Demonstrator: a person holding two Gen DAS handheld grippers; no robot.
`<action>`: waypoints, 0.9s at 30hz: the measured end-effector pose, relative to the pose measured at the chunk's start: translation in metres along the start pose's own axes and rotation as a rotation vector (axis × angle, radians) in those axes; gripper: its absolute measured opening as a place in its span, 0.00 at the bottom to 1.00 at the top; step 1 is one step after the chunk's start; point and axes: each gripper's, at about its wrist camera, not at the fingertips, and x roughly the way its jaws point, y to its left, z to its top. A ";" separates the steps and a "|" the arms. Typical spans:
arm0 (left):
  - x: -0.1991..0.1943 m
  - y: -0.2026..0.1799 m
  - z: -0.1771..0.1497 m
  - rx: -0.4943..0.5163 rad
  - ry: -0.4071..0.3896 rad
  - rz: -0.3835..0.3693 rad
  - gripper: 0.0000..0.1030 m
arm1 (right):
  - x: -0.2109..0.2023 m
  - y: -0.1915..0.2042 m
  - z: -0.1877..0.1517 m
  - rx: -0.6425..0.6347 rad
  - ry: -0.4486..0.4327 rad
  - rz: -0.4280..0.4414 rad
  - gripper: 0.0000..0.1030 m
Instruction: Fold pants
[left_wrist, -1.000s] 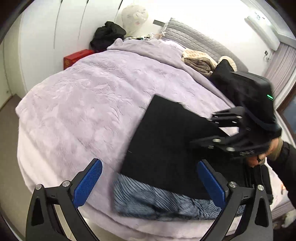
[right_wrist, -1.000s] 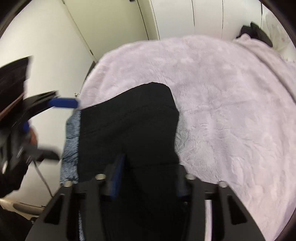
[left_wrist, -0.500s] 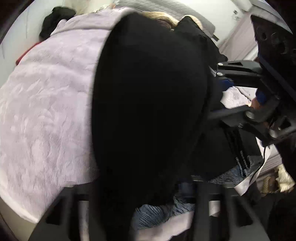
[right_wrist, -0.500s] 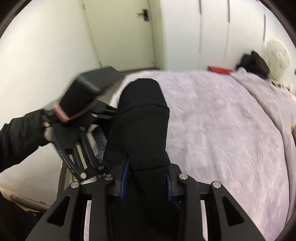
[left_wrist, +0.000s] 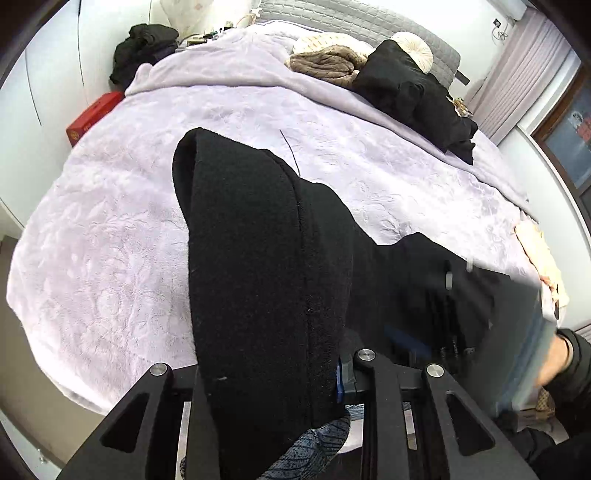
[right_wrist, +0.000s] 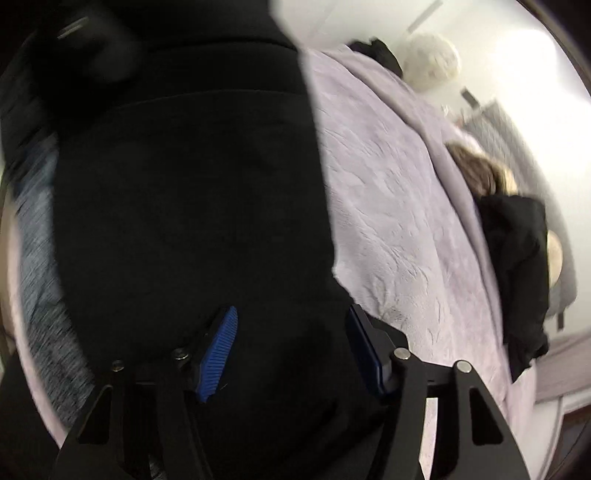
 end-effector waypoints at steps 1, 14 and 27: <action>-0.004 -0.007 -0.002 0.005 -0.007 0.005 0.28 | -0.015 0.010 -0.010 -0.030 -0.025 0.054 0.60; -0.056 -0.206 -0.034 0.325 -0.070 0.031 0.25 | -0.076 -0.124 -0.225 0.799 -0.062 0.142 0.78; 0.056 -0.379 -0.064 0.539 0.109 0.053 0.25 | -0.102 -0.110 -0.343 1.024 -0.088 0.105 0.78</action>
